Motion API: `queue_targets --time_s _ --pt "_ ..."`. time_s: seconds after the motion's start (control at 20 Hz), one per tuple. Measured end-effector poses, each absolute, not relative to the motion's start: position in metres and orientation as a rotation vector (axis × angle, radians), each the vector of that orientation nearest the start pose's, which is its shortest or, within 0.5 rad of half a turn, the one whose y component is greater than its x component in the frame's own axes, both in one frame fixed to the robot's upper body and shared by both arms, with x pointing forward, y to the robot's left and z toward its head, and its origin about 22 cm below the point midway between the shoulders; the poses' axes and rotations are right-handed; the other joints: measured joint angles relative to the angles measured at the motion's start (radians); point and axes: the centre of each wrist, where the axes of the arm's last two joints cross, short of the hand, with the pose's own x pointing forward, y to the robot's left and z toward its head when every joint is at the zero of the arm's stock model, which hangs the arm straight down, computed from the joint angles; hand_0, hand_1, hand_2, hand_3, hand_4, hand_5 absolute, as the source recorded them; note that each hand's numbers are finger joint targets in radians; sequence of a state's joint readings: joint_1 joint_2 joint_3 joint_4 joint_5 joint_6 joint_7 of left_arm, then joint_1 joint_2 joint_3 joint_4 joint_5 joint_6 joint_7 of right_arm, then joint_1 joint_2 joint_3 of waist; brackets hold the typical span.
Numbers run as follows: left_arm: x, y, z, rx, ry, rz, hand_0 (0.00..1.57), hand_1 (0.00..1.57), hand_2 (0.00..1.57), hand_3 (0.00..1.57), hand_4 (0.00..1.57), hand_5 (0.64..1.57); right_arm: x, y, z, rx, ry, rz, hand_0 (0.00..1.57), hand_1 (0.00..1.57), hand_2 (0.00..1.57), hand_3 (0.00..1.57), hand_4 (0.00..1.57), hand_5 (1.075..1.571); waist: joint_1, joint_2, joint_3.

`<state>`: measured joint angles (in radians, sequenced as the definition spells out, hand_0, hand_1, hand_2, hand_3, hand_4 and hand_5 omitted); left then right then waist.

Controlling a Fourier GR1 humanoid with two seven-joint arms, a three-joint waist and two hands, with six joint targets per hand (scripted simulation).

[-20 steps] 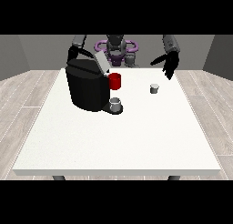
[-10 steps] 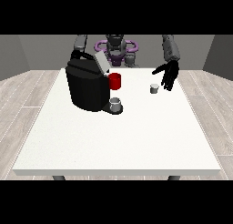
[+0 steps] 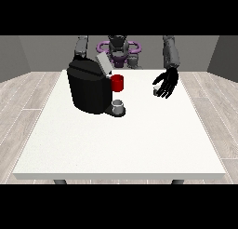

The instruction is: Insert the coffee pod into the coffee machine and close the lid

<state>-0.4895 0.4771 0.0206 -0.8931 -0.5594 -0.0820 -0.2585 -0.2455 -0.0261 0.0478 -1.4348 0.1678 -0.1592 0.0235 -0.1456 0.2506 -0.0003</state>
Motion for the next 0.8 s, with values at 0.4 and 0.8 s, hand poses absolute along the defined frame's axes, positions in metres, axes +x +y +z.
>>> queue_targets --time_s 0.4,0.8 --pt "0.360 0.344 0.028 0.739 -1.356 -1.093 0.87 0.87 1.02 0.88 0.34 1.571 0.302 -0.195 0.021 -0.158 -1.632 0.150 0.00 0.00 0.00 0.00 0.00 1.571 -0.008 -0.008 0.0002" --pt "0.361 0.352 0.016 0.780 -1.242 -1.226 0.79 0.79 0.98 0.87 0.40 1.571 0.301 -0.194 0.013 -0.141 -1.622 0.151 0.00 0.00 0.00 0.00 0.00 1.571 -0.019 -0.005 0.0026"
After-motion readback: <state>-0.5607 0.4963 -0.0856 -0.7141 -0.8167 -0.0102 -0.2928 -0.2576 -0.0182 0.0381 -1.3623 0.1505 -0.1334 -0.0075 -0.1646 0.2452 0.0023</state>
